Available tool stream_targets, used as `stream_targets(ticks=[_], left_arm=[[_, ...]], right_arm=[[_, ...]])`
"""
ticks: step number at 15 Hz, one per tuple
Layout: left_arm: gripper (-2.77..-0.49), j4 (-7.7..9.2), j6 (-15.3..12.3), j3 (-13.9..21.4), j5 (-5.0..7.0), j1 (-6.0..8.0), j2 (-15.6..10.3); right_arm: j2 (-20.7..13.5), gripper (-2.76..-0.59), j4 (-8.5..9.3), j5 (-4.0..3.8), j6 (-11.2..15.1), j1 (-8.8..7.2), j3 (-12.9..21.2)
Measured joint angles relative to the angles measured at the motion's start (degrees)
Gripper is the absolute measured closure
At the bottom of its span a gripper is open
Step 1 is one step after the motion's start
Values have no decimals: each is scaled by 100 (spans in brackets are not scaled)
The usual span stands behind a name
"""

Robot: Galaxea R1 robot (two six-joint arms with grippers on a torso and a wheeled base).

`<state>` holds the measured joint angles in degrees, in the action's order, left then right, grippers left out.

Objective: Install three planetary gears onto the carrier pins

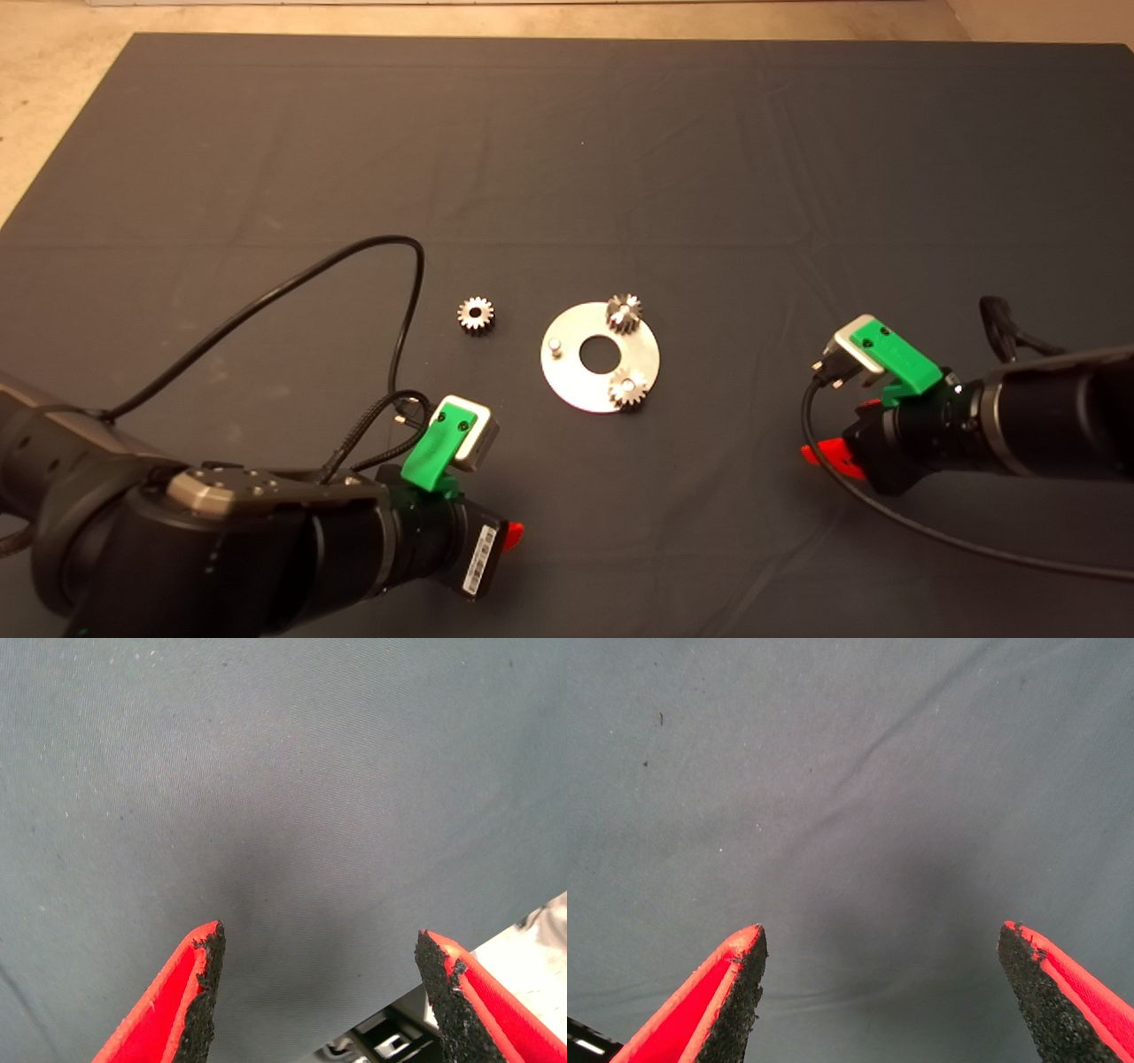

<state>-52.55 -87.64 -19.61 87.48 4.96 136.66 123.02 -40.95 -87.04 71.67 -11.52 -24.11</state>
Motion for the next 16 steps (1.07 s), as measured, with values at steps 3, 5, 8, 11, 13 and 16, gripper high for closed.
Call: stream_targets(ticks=[3,5,8,11,13,16], left_arm=[[-149,0,363,0,-4,33,0],[-149,0,688,0,-7,49,-20],[-149,-1,1432,-1,-2,212,-182],[-149,0,2456,-211,0,317,-438],[-149,-29,2855,-466,-2,339,-592],[-150,-172,3033,-888,-5,380,-748]], right_arm=[[174,-192,-84,-44,105,-24,17],[237,-192,-87,-50,109,-27,17],[269,-192,-89,-48,113,-24,22],[272,-192,-91,-56,122,-27,22],[276,-192,-91,-55,123,-24,22],[334,-192,-95,-64,123,-22,22]])
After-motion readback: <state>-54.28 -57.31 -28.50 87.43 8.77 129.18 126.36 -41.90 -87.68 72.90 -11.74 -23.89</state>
